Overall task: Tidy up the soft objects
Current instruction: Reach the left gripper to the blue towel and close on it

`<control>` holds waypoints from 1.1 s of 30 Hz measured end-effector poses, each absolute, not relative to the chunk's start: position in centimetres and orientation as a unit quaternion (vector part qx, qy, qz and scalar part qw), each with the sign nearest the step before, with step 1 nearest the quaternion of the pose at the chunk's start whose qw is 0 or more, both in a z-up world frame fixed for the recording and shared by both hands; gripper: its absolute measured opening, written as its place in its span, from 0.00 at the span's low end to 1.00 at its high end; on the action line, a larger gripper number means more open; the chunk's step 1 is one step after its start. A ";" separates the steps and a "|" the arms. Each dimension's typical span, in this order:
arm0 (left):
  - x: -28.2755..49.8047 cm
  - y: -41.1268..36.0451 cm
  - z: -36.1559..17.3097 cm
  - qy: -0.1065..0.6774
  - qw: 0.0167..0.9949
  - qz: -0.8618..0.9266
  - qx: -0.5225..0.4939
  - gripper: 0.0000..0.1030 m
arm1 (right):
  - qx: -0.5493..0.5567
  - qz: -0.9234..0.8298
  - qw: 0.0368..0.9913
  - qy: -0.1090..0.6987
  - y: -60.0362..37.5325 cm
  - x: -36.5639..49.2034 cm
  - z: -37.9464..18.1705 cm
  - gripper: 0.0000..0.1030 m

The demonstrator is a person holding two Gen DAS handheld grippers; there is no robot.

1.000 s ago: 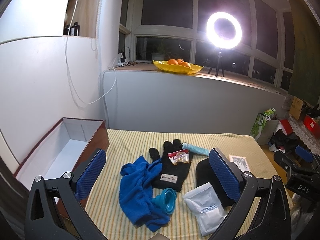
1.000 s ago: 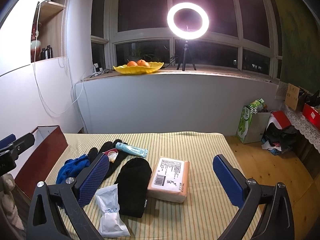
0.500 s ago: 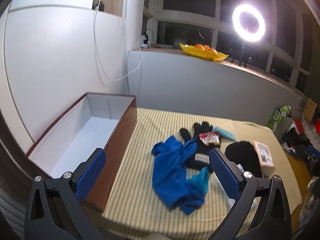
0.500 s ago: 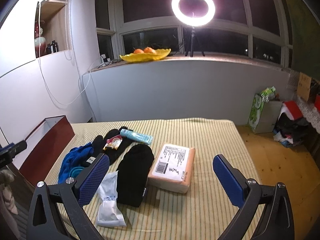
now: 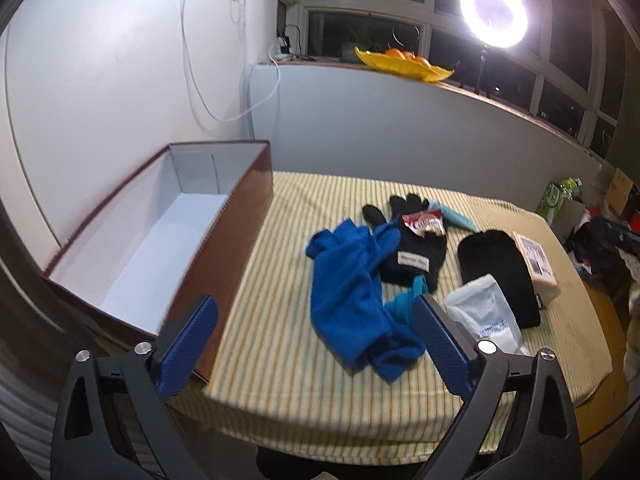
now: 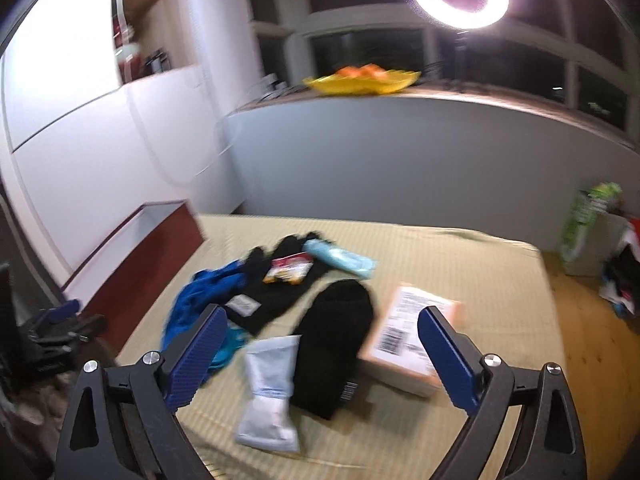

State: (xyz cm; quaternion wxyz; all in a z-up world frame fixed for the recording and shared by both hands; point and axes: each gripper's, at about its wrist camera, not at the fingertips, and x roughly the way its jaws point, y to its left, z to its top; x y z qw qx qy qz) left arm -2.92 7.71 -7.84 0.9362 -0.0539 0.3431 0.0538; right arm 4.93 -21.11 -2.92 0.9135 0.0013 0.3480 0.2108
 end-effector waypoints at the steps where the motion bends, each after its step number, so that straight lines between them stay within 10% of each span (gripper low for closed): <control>1: -2.8 7.6 -8.2 0.350 0.934 0.051 -0.058 0.88 | -0.004 0.221 0.910 0.351 -20.5 5.2 -2.9 0.92; 15: -1.0 6.6 -12.7 0.406 0.910 0.029 -0.077 0.61 | -0.085 0.375 0.813 0.438 -5.6 13.4 -5.4 0.86; 33: 2.6 7.1 -15.6 0.445 0.890 0.017 -0.098 0.60 | -0.147 0.373 0.747 0.530 2.0 19.0 -12.9 0.86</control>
